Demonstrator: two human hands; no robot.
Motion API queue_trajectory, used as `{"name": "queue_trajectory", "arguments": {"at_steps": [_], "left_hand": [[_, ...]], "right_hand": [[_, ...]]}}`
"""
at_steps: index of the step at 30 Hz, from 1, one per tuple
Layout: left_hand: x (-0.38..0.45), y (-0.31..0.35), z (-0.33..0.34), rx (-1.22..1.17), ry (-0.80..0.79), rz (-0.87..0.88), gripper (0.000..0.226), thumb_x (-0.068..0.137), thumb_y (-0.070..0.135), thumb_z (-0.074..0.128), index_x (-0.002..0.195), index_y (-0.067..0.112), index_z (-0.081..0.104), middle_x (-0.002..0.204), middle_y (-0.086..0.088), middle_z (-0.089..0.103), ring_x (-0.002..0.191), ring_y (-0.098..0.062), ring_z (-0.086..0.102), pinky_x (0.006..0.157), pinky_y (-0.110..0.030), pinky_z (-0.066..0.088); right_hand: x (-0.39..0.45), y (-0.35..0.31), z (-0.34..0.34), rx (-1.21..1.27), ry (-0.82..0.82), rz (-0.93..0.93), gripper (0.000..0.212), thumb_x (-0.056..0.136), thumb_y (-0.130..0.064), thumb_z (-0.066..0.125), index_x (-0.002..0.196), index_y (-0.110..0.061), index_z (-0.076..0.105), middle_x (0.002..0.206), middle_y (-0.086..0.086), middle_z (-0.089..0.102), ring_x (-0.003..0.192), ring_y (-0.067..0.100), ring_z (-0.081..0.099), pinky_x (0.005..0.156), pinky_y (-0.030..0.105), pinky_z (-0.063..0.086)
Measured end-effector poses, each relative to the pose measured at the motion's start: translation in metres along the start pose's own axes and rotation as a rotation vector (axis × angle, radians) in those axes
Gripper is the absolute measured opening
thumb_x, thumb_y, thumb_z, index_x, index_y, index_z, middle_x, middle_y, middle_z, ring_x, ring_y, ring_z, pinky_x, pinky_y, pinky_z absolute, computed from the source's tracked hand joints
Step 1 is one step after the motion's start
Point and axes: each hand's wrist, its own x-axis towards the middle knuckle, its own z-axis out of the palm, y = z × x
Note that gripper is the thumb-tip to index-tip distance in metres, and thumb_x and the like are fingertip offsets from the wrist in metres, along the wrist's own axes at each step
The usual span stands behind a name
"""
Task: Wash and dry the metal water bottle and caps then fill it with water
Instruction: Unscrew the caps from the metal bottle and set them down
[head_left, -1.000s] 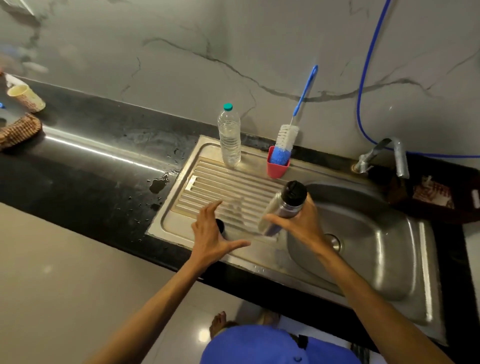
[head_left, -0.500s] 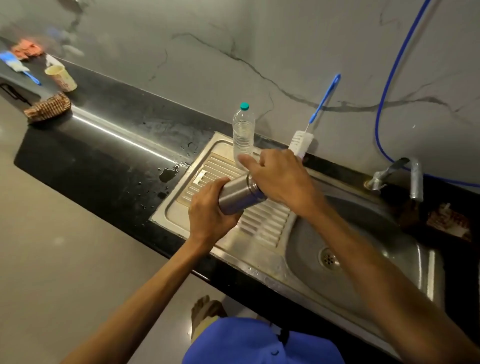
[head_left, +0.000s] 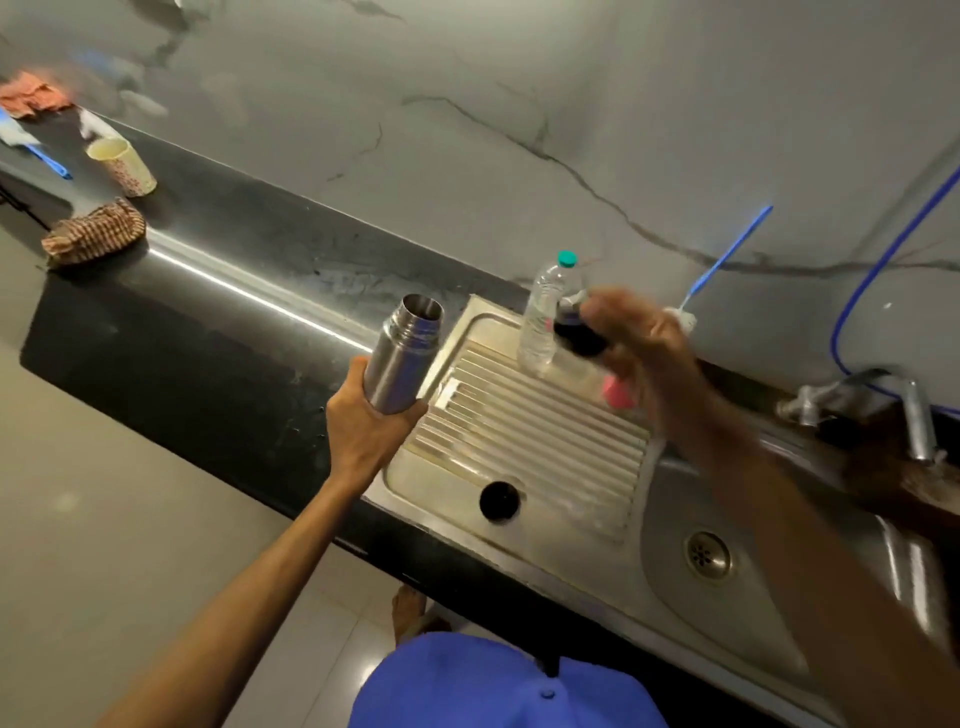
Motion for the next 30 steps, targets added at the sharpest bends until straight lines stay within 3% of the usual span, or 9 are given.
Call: {"name": "queue_trajectory", "arguments": {"at_steps": [5,8,13,16,18,21,23,27,30], "left_hand": [[0.025,-0.025,-0.018,-0.042,-0.119,-0.053,0.064,0.068,0.037,0.096,0.116,0.037,0.052,0.1,0.008,0.069,0.083,-0.012,0.072,0.073,-0.041,0.066],[0.028,-0.041,-0.021,-0.028,-0.179,-0.058,0.064,0.068,0.035,0.096,0.116,0.04,0.052,0.099,0.014,0.069,0.083,-0.005,0.071,0.076,-0.038,0.065],[0.022,-0.063,-0.022,0.0,-0.327,-0.081,0.072,0.066,0.045,0.094,0.124,0.035,0.052,0.107,0.006,0.069,0.09,-0.012,0.071,0.081,-0.045,0.065],[0.022,-0.053,-0.013,0.045,-0.398,-0.061,0.072,0.063,0.051,0.088,0.122,0.04,0.05,0.106,0.007,0.068,0.089,-0.012,0.07,0.08,-0.045,0.064],[0.027,-0.034,-0.002,0.099,-0.453,-0.009,0.071,0.061,0.05,0.087,0.122,0.041,0.051,0.103,0.009,0.067,0.086,-0.013,0.07,0.078,-0.043,0.064],[0.044,0.012,0.025,0.252,-0.533,0.194,0.072,0.06,0.051,0.081,0.125,0.036,0.053,0.105,0.005,0.071,0.085,-0.02,0.07,0.075,-0.039,0.062],[0.058,0.051,0.049,0.407,-0.563,0.456,0.069,0.064,0.046,0.078,0.127,0.032,0.054,0.107,0.0,0.071,0.087,-0.025,0.07,0.072,-0.04,0.06],[0.074,0.136,0.103,0.839,-0.476,1.009,0.062,0.064,0.028,0.083,0.122,0.023,0.062,0.103,-0.007,0.069,0.09,-0.033,0.067,0.077,-0.043,0.052],[0.057,0.207,0.155,1.065,-0.493,1.278,0.068,0.069,0.026,0.083,0.132,0.022,0.057,0.112,-0.01,0.066,0.1,-0.032,0.066,0.087,-0.046,0.05]], "right_hand": [[0.017,0.165,0.017,-0.318,0.354,0.37,0.043,0.066,-0.048,0.091,0.095,-0.02,0.076,0.091,-0.001,0.078,0.087,0.012,0.073,0.076,0.034,0.054],[0.012,0.232,0.02,-0.525,0.511,0.449,0.049,0.068,-0.05,0.087,0.105,-0.027,0.066,0.092,-0.005,0.073,0.087,0.017,0.071,0.075,0.032,0.054],[-0.009,0.265,0.029,-0.888,0.424,0.414,0.029,0.084,-0.032,0.075,0.109,-0.02,0.069,0.106,0.005,0.068,0.099,0.027,0.065,0.083,0.029,0.047],[-0.011,0.259,0.019,-0.997,0.354,0.398,0.05,0.085,-0.044,0.074,0.129,-0.024,0.063,0.127,0.001,0.06,0.116,0.023,0.059,0.093,0.035,0.05],[-0.013,0.246,0.01,-0.93,0.451,0.389,0.063,0.085,-0.05,0.074,0.138,-0.024,0.056,0.134,-0.001,0.053,0.113,0.017,0.057,0.091,0.033,0.05],[-0.029,0.219,-0.025,-0.789,0.726,0.314,0.029,0.087,-0.031,0.077,0.111,-0.016,0.071,0.116,0.006,0.066,0.08,0.018,0.066,0.076,0.028,0.049],[-0.058,0.204,-0.062,-0.835,0.842,0.287,0.006,0.085,-0.02,0.074,0.088,-0.016,0.074,0.093,0.009,0.071,0.073,0.024,0.067,0.075,0.037,0.055],[-0.141,0.179,-0.145,-1.046,0.921,0.358,0.004,0.087,-0.019,0.07,0.088,-0.016,0.071,0.092,0.008,0.069,0.085,0.031,0.066,0.074,0.038,0.053],[-0.208,0.17,-0.205,-1.103,0.947,0.461,0.006,0.091,-0.018,0.068,0.088,-0.013,0.071,0.089,0.01,0.07,0.082,0.03,0.065,0.069,0.034,0.047]]}}
